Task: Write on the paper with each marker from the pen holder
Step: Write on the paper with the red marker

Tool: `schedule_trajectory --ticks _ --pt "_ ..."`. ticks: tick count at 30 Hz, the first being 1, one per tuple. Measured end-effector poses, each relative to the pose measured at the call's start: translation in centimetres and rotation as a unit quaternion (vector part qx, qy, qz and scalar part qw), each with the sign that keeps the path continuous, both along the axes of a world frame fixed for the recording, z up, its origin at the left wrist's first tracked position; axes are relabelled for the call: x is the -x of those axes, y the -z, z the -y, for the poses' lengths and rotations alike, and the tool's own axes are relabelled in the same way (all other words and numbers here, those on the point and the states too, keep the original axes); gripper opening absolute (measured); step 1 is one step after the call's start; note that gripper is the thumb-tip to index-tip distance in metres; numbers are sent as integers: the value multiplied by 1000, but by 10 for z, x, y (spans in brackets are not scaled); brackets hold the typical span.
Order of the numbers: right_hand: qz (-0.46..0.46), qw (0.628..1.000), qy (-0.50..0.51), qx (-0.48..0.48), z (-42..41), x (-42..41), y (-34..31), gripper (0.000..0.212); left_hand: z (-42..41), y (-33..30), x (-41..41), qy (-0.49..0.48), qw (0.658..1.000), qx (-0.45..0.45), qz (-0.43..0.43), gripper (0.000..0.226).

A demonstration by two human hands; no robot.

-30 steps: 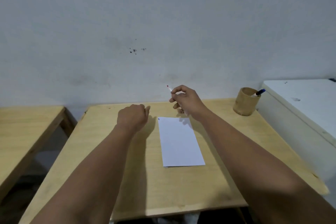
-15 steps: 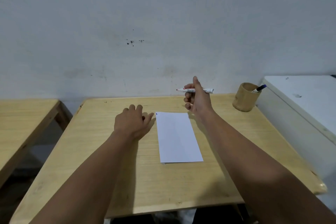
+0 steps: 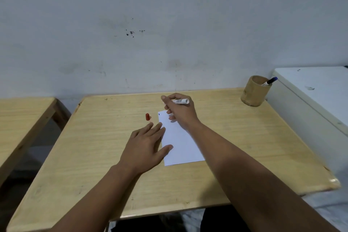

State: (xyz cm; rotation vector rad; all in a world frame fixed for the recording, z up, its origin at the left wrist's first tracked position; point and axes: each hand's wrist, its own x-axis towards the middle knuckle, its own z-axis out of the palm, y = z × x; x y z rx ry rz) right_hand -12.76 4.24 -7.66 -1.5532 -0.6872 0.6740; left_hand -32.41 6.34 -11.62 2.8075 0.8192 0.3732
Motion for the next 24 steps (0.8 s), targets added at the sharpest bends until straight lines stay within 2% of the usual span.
schedule_trajectory --ticks 2,6,12,24 --pt "5 1000 17 9 -5 6 12 36 -1 0 1 2 1000 -4 2 75" --pt "13 999 43 10 -7 9 29 29 -1 2 1 1 1000 -5 0 76" --pt "8 999 36 8 -10 10 34 29 -1 3 1 -20 1000 -3 -5 83" --pt "73 996 26 33 -11 8 35 24 -2 5 0 -17 1000 -8 -3 83"
